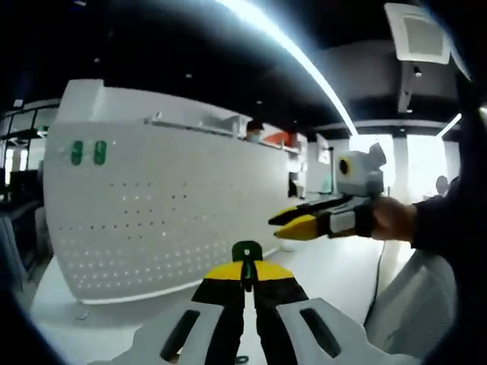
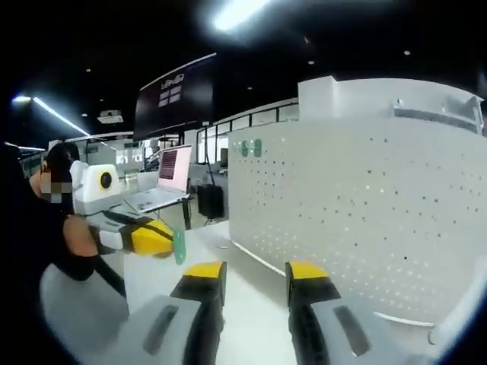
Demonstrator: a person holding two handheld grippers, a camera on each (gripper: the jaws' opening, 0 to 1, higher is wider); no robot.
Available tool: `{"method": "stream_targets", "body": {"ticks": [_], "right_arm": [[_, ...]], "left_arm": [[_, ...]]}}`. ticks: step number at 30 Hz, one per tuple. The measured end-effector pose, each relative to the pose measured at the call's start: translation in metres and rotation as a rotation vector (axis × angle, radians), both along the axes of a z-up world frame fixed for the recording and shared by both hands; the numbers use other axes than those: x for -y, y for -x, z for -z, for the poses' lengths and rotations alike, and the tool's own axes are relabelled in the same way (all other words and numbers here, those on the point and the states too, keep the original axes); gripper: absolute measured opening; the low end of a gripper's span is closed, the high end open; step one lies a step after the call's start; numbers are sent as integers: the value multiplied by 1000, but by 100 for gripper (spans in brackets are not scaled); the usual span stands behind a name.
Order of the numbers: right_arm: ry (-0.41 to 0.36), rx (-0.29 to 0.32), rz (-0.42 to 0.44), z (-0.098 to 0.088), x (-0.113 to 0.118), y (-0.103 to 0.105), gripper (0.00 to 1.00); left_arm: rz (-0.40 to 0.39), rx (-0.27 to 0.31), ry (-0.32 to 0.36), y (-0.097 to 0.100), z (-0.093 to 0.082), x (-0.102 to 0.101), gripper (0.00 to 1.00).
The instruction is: Insert the hook assembly into the mounting plate slot until the hook locks in place.
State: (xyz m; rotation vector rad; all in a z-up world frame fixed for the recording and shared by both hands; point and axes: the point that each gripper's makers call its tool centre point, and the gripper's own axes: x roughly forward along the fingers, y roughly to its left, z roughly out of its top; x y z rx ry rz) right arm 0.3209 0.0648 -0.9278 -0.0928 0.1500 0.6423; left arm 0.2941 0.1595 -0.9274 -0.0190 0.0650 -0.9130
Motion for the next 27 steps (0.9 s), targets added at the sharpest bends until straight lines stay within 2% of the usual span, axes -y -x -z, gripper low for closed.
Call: {"method": "stream_targets", "body": {"ticks": [3, 4, 7, 9, 15, 17, 21, 23, 27], "right_arm": [[39, 44, 55, 7, 14, 1, 29], [29, 60, 81, 9, 20, 2, 29], [-12, 8, 104, 15, 25, 1, 28], [-9, 67, 115, 5, 27, -2, 29], [-9, 55, 125, 7, 32, -3, 29], [-17, 57, 121, 6, 31, -3, 29], [-23, 63, 111, 4, 30, -2, 30], [-23, 66, 112, 3, 31, -2, 30], [-28, 71, 113, 0, 32, -1, 30]], "left_arm": [[-10, -2, -6, -1, 1, -1, 3], [-16, -4, -6, -2, 2, -2, 3], [-29, -6, -4, -5, 2, -4, 3], [-38, 3, -10, -6, 1, -5, 3], [-91, 29, -7, -14, -8, -12, 3], [-110, 39, -8, -19, -15, -14, 3], [-147, 88, -4, -37, -42, -19, 3], [-193, 114, -19, -53, -56, -25, 3], [-266, 148, -6, -84, -81, -37, 3]]}}
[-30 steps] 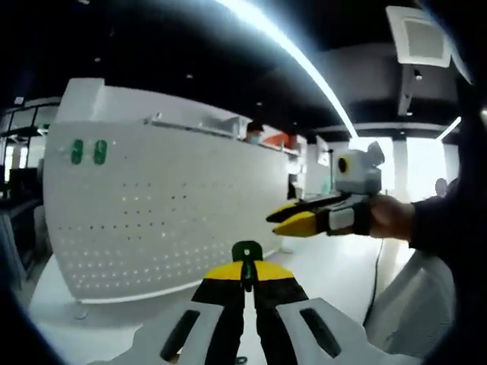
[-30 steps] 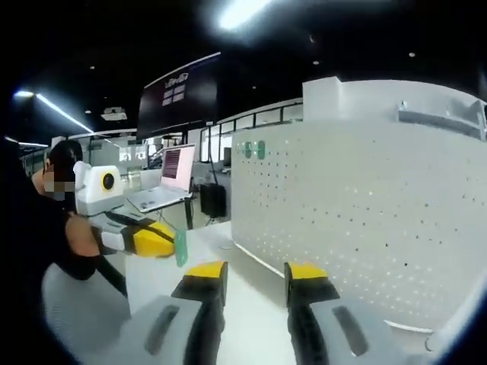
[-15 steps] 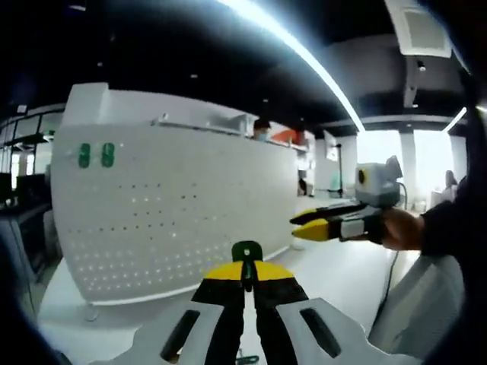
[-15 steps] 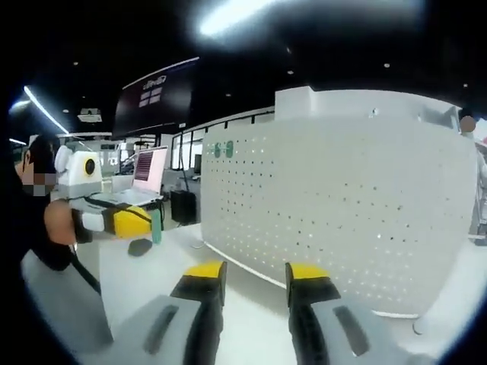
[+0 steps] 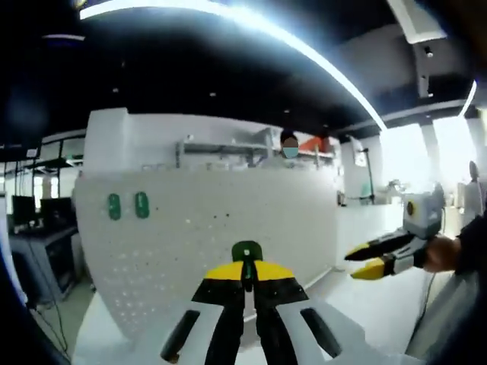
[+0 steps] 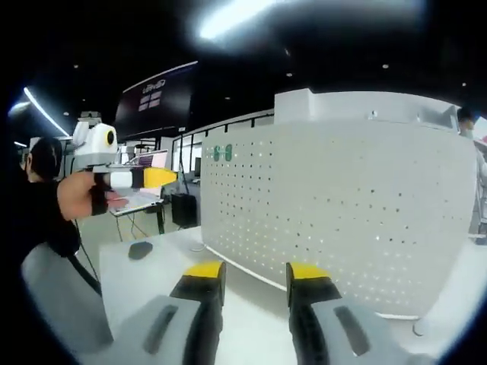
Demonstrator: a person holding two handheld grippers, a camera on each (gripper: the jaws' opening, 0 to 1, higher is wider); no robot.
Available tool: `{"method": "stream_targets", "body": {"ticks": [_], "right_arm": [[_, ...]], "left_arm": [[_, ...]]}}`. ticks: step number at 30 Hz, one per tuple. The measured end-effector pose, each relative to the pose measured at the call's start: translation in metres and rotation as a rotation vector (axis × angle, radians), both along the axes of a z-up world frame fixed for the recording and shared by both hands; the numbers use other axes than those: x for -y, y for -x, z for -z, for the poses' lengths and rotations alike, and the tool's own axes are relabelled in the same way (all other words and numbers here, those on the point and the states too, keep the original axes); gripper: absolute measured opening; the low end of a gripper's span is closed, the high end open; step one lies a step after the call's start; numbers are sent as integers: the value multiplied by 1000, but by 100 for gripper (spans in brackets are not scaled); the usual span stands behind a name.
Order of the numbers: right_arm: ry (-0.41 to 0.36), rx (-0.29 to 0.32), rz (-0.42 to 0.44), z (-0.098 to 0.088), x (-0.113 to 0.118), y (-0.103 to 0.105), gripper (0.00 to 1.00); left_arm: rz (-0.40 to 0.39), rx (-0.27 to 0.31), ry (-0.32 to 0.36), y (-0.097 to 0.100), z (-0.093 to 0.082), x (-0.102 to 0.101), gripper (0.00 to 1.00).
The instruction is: Insert the hook assembly into the mounting plate slot until the hook locks in place.
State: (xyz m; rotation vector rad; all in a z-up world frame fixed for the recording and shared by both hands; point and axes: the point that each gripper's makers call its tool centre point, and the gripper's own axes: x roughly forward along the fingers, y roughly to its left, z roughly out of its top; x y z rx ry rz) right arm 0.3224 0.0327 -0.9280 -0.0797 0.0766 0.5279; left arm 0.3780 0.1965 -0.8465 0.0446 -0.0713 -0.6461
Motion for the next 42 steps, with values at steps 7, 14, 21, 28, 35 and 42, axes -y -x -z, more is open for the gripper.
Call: {"method": "stream_targets", "body": {"ticks": [7, 14, 21, 28, 35, 42], "right_arm": [[-11, 7, -4, -3, 1, 0, 30], [-9, 7, -7, -3, 3, 0, 30], [-23, -14, 5, 1, 9, -2, 30], [-17, -24, -5, 3, 5, -2, 30], [-21, -33, -9, 5, 4, -2, 30], [-17, -38, -12, 6, 3, -2, 30]], "left_arm": [[-80, 25, 12, -43, -24, -8, 3], [-140, 53, -4, -79, -38, -9, 3], [-195, 93, -34, -107, -48, -10, 3], [-219, 67, -9, -126, -50, -7, 3], [-239, 55, 4, -138, -43, -5, 2], [-252, 63, 5, -143, -43, -6, 2]]}}
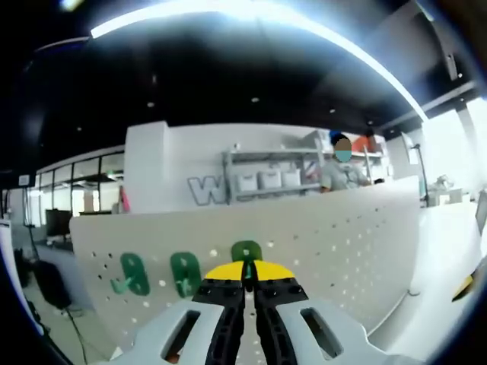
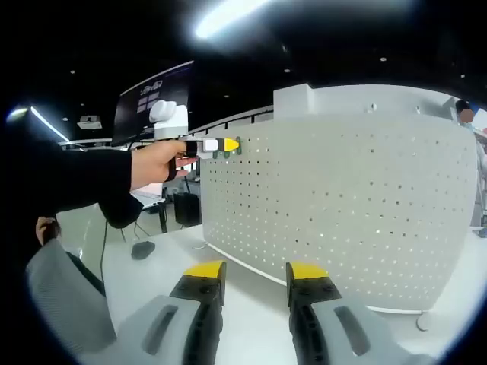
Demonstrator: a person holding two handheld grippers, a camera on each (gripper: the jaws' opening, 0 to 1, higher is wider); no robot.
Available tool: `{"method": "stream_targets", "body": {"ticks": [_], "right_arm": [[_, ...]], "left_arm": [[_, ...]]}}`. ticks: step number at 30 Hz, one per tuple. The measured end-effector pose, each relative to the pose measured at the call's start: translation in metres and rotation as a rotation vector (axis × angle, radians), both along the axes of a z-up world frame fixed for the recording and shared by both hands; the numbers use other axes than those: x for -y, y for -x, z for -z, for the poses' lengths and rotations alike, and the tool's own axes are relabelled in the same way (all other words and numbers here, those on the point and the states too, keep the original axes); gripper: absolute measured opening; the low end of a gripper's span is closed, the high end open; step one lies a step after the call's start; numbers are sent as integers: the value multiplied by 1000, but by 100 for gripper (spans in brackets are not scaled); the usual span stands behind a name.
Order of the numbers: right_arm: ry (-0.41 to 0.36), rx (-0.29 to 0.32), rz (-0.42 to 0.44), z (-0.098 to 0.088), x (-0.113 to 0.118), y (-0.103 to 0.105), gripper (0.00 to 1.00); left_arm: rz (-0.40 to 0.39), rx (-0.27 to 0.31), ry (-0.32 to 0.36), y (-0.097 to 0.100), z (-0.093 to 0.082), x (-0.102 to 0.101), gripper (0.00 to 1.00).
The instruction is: Insert the hook assembly into the mounting plate slot until the hook locks in place.
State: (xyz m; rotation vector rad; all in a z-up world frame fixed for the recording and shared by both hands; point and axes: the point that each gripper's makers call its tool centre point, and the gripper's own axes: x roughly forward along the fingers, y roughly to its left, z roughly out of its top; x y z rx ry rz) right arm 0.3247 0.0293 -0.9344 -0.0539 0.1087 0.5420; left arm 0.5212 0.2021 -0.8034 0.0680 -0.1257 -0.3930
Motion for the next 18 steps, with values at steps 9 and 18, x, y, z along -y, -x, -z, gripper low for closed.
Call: {"method": "stream_targets", "body": {"ticks": [9, 18], "right_arm": [[1, -6, -1, 1, 1, 0, 29], [-7, -7, -4, 1, 1, 1, 29]], "left_arm": [[-30, 20, -21, -3, -1, -1, 2], [-48, 33, -78, -6, 0, 0, 2]]}}
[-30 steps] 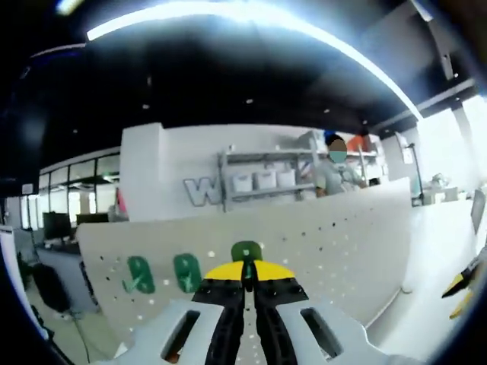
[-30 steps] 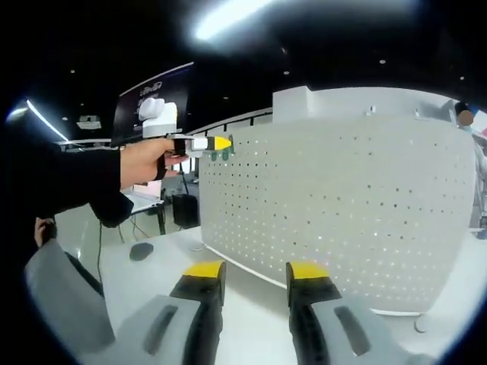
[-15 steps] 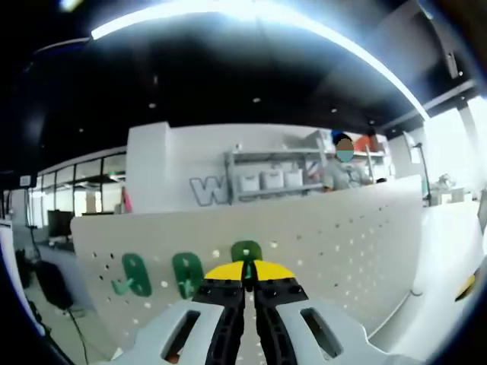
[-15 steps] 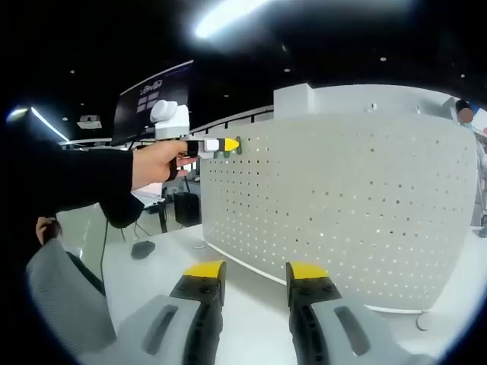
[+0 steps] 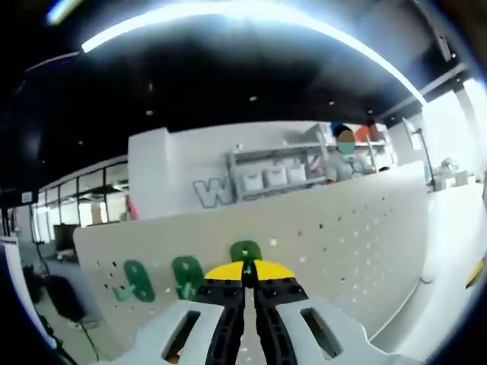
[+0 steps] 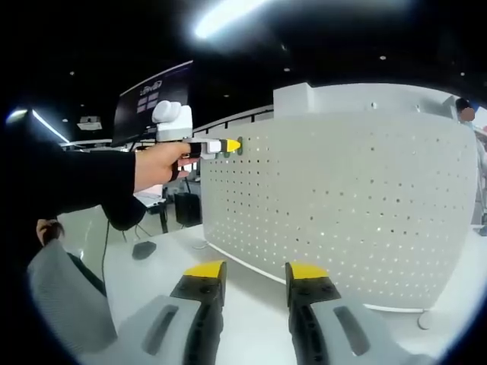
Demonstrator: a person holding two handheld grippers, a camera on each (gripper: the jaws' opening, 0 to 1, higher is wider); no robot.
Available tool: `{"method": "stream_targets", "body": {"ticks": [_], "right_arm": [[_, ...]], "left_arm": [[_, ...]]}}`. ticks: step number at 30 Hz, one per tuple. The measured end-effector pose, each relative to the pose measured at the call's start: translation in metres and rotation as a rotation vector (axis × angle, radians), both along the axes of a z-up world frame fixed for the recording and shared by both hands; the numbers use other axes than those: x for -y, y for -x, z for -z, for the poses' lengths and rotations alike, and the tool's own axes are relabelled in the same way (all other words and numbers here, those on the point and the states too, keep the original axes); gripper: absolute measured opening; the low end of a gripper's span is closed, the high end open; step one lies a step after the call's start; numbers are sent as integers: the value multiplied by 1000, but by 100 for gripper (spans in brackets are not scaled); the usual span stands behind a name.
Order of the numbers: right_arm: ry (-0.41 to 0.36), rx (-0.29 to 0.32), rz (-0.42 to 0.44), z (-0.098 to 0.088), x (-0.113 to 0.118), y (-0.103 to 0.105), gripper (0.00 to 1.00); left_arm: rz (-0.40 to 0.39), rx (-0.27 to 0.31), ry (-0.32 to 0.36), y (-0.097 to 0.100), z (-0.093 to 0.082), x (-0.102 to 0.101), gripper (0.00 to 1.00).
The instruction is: Insert the hook assembly into the mounting plate slot until the hook locks in place.
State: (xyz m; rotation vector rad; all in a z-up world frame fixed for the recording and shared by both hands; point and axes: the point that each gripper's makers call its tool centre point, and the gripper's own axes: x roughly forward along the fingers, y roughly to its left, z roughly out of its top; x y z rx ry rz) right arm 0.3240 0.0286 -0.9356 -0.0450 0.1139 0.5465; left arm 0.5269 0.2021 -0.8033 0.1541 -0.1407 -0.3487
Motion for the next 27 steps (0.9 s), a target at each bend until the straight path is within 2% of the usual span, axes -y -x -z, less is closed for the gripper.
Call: {"method": "stream_targets", "body": {"ticks": [9, 15, 18, 21, 23, 26, 27], "right_arm": [[3, -8, -14, 2, -3, 1, 29], [-3, -8, -14, 2, -3, 1, 28], [-5, -7, -12, 1, -3, 1, 28], [-7, -6, -10, 1, -2, 1, 28], [-7, -9, -10, 2, -2, 1, 28], [-5, -11, -11, 2, -3, 1, 28], [-4, -13, -11, 3, -3, 1, 28]], "left_arm": [[-27, 32, -63, -1, 0, 2, 2], [-60, 62, -133, -2, 0, 3, 3], [-71, 83, -202, -3, -1, 4, 3], [-68, 94, -228, -3, -1, 4, 3], [-52, 100, -212, -3, -1, 3, 3], [2, 96, -82, -4, -1, 1, 3], [-2, 103, -111, -4, -1, 0, 3]]}}
